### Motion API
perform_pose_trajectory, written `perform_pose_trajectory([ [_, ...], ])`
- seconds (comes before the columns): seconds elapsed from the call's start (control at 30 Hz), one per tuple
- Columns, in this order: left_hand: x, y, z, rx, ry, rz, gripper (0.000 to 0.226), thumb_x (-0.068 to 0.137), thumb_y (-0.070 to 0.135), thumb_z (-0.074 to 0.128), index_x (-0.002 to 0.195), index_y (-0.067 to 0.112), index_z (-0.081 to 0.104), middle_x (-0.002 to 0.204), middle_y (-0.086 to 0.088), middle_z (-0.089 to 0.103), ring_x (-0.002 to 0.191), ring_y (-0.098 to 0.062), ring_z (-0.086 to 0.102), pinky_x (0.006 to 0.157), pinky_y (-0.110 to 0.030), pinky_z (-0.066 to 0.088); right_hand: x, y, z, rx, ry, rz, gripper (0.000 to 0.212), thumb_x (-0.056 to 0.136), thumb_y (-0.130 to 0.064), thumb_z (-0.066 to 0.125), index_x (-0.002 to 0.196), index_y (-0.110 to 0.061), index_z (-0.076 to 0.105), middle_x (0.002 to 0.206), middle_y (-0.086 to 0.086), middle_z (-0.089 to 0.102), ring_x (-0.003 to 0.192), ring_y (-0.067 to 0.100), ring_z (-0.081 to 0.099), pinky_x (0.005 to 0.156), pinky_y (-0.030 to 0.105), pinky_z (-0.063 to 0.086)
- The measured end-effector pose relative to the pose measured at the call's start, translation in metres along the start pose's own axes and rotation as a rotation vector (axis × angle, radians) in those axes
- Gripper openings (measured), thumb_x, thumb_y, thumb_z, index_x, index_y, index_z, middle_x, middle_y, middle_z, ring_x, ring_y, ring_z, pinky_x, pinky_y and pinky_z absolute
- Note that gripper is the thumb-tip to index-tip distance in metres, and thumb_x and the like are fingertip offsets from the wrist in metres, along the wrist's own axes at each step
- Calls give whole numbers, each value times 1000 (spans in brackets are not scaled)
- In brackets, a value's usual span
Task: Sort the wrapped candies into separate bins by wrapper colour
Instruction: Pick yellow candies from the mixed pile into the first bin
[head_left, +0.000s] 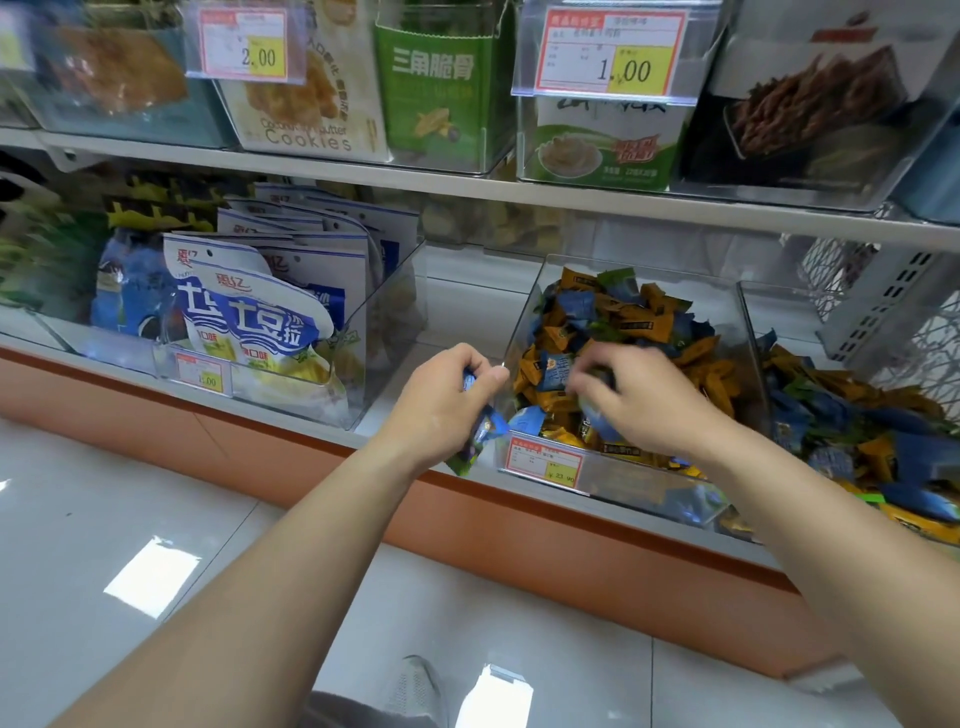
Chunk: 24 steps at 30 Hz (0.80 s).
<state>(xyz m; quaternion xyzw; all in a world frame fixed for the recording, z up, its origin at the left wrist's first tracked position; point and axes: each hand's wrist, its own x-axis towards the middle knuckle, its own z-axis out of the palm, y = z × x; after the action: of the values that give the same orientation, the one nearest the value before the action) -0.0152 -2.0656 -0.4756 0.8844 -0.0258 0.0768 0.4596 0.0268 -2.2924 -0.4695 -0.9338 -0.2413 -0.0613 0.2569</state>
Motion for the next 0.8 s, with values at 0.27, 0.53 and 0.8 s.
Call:
perform_pose_trajectory([
  [0.27, 8, 7, 10, 32, 141, 50, 22, 88, 43, 71, 79, 28, 57, 78, 11, 64, 77, -7, 61, 67, -30, 48, 33, 8, 0, -241, 64, 67, 26, 87, -55, 64, 103, -35, 63, 89, -10, 63, 72, 9, 57, 54, 29, 47],
  [0.53, 14, 9, 12, 36, 182, 28, 12, 86, 39, 72, 84, 30, 64, 83, 14, 67, 81, -2, 63, 69, -24, 50, 32, 10, 8, -262, -3, -11, 24, 80, -44, 77, 89, -34, 57, 104, -8, 47, 81, 14, 51, 56, 26, 38],
  [0.8, 15, 56, 39, -75, 182, 59, 21, 85, 38, 71, 69, 27, 65, 64, 10, 67, 61, 2, 59, 53, -11, 39, -25, 21, -62, 153, 320, 124, 25, 78, -50, 78, 93, -38, 62, 83, -28, 58, 78, -11, 57, 61, 7, 40],
])
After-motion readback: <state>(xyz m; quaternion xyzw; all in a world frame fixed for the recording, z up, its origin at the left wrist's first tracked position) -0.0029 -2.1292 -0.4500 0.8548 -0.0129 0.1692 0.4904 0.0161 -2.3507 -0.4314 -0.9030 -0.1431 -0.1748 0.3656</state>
